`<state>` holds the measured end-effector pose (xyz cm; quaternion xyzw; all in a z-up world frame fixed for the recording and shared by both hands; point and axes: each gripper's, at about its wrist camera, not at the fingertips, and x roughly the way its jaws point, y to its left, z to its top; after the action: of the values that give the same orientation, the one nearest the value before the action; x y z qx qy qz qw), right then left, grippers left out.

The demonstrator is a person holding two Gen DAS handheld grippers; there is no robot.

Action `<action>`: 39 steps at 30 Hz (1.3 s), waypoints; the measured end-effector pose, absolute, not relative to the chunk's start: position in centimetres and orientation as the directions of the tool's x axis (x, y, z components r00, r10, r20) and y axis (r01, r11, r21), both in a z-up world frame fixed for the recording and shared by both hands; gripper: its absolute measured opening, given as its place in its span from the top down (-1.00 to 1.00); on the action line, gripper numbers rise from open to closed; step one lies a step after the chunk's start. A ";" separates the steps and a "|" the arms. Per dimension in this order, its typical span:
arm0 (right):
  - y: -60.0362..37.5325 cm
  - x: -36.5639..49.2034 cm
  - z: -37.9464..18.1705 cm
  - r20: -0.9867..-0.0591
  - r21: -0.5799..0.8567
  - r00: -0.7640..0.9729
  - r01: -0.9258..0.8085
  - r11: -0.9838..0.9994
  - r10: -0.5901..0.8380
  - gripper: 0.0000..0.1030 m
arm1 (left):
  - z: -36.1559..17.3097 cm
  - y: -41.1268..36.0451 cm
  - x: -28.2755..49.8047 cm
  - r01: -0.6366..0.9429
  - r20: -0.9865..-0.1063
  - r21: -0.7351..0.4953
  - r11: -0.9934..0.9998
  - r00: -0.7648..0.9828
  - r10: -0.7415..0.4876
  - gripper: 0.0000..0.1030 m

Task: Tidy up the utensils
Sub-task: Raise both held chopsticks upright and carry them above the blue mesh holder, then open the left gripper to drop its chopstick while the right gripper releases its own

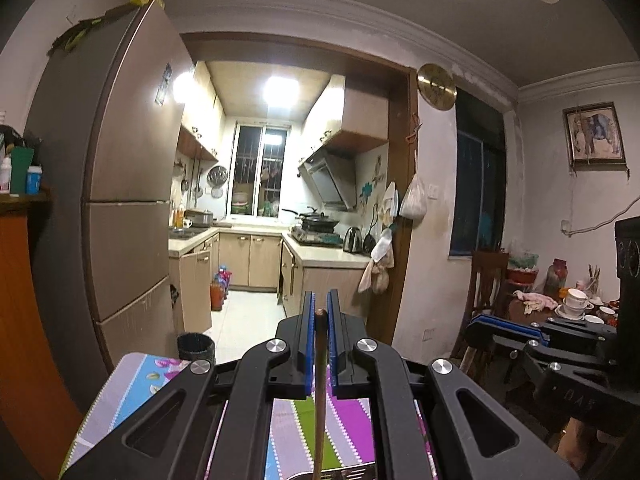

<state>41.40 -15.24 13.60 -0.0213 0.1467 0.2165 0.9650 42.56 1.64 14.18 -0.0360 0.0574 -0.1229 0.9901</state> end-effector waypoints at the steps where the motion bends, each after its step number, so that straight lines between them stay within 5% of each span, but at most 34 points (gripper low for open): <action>1: -15.3 41.6 13.3 -0.296 0.026 0.862 -0.423 0.906 0.412 0.89 | 13.8 1.7 42.9 0.238 -0.112 -0.086 0.968 0.963 -0.247 0.86; 20: -15.0 44.5 9.3 -0.361 0.081 0.835 -0.416 0.906 0.415 0.89 | 10.8 2.6 45.4 0.222 -0.167 -0.097 0.970 0.957 -0.236 0.85; 25: -15.2 44.6 9.1 -0.363 0.080 0.835 -0.414 0.907 0.413 0.87 | 10.4 2.6 45.5 0.218 -0.173 -0.099 0.971 0.957 -0.232 0.67; 26: -15.2 44.5 9.1 -0.362 0.080 0.837 -0.410 0.908 0.410 0.84 | 10.3 2.7 45.5 0.215 -0.174 -0.100 0.971 0.958 -0.230 0.64; 28: -15.5 44.4 9.0 -0.355 0.085 0.842 -0.403 0.911 0.405 0.36 | 10.2 2.7 45.5 0.212 -0.175 -0.100 0.972 0.958 -0.227 0.51; 30: -16.1 44.2 9.0 -0.336 0.098 0.852 -0.392 0.915 0.401 0.15 | 10.1 2.9 45.4 0.206 -0.175 -0.102 0.973 0.959 -0.221 0.43; 39: -17.0 43.1 9.2 -0.312 0.100 0.874 -0.361 0.927 0.374 -0.14 | 10.6 3.4 44.1 0.185 -0.165 -0.096 0.978 0.966 -0.199 0.31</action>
<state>43.06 -17.05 9.18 0.0194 0.1651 0.1897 0.9677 44.12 3.38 10.58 -0.0400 0.0870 -0.0968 0.9907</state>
